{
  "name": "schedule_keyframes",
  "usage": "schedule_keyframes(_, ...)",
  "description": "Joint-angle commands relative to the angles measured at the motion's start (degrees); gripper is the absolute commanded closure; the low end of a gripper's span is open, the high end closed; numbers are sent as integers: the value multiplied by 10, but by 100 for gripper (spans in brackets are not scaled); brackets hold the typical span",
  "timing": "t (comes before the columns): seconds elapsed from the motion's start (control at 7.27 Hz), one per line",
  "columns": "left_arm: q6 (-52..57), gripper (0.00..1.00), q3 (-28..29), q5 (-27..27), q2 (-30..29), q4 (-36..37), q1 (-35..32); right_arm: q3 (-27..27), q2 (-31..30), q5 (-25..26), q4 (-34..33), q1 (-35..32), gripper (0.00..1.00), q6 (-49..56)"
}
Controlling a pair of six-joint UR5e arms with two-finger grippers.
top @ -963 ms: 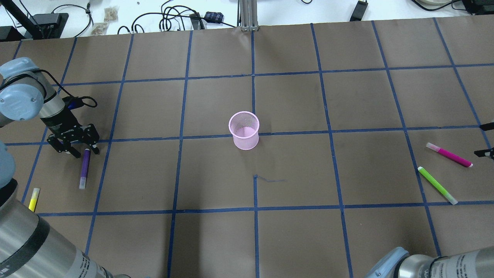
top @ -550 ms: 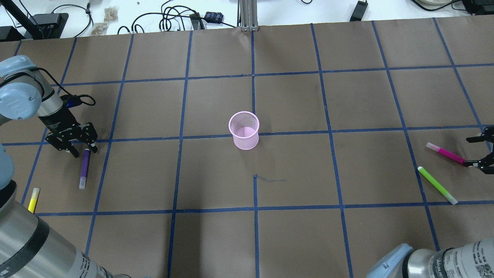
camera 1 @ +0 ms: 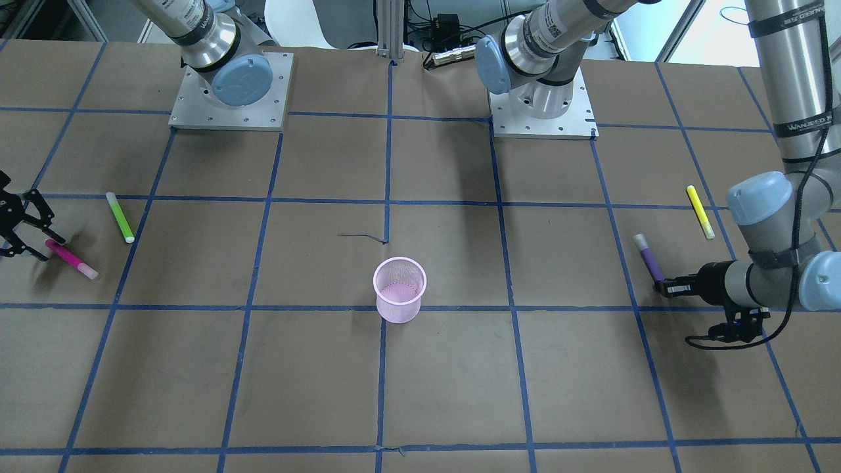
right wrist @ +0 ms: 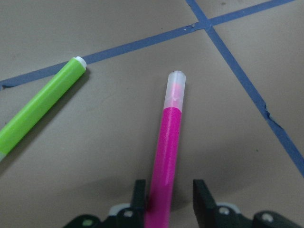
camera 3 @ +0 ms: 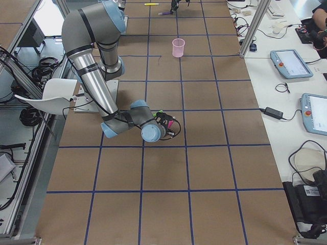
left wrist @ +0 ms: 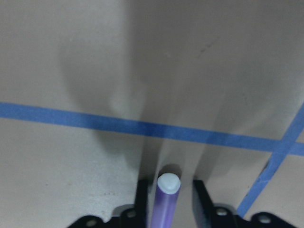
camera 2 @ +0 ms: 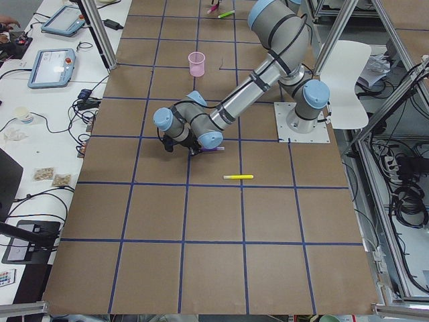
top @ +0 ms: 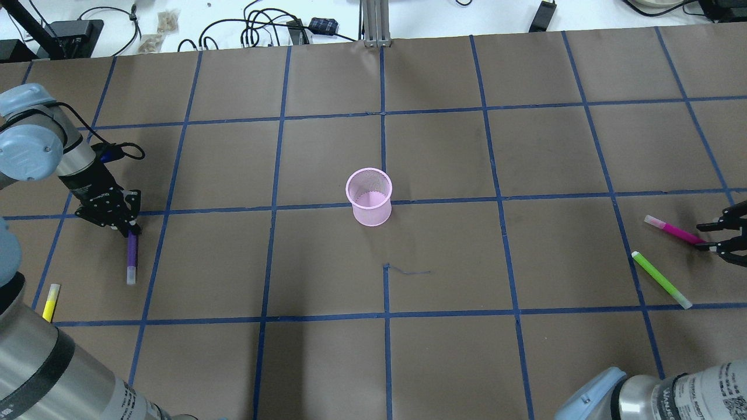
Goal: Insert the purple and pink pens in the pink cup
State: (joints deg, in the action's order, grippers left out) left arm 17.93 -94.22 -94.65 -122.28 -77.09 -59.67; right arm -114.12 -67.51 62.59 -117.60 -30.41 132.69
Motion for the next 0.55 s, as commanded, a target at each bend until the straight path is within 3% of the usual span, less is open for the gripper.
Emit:
schedule_keyframes(0.0, 0, 98, 0, 6, -1, 0, 0, -1, 2, 2, 4, 0, 69, 2)
schedule_keyframes(0.41, -10, 100, 9, 33, 11, -1, 0, -1, 0, 23, 9, 0, 81, -1)
